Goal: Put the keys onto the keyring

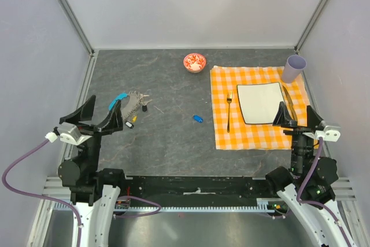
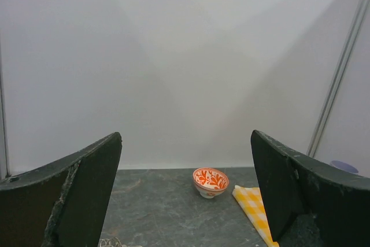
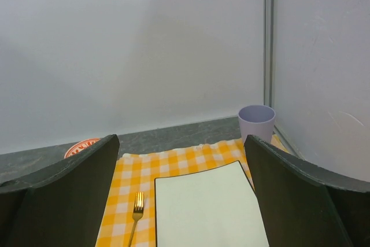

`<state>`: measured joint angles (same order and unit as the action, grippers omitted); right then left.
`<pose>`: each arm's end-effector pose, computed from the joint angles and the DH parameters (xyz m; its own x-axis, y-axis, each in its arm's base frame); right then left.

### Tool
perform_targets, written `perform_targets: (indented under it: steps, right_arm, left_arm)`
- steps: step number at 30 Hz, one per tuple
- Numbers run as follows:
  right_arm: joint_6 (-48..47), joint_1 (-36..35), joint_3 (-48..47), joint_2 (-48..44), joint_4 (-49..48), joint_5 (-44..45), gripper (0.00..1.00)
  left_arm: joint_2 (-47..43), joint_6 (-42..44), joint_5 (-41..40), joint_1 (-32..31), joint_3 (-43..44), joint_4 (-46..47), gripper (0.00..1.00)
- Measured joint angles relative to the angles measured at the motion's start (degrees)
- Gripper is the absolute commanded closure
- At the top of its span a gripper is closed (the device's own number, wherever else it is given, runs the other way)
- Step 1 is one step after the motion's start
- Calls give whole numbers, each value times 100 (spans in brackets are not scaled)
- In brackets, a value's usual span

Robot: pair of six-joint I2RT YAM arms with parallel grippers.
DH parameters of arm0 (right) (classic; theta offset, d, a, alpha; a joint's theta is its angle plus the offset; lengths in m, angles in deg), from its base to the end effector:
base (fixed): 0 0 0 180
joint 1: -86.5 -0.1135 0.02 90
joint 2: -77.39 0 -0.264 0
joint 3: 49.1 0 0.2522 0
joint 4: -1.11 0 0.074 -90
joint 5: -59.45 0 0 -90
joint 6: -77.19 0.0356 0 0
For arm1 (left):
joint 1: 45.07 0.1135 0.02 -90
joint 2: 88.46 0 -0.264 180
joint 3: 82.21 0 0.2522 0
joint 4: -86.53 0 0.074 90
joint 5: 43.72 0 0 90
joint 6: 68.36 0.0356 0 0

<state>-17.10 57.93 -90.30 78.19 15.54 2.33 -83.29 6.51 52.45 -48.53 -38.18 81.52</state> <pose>0.0457 0.0029 0.3261 0.3815 0.1362 -0.9143 0.0557 0.9839 0.1698 0.0440 -0.0065 0.3565 0.4978 -0.2901 -0.8173 0.2891 0.9440 -0.1590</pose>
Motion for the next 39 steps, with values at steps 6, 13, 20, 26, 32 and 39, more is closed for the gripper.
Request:
perform_targets:
  steps: [6, 13, 20, 26, 32, 39]
  right_arm:
    - [20, 9, -2, 0, 72, -9, 2]
    - [105, 9, -2, 0, 72, -59, 2]
    - [168, 2, -2, 0, 74, -162, 2]
    - [168, -142, -2, 0, 76, -186, 2]
    - [168, -199, -2, 0, 94, -227, 2]
    - [144, -376, -2, 0, 133, -267, 2]
  left_arm:
    - [321, -4, -22, 2, 2, 63, 1]
    - [1799, -297, -70, 2, 188, -66, 0]
    - [3794, -595, -468, 13, 1106, -1270, 0]
    - [5141, -647, -824, 37, 1602, -2286, 0]
    - [6271, -667, -468, 546, 1917, -2745, 1]
    - [7554, -824, 487, 1180, 2192, -2868, 3]
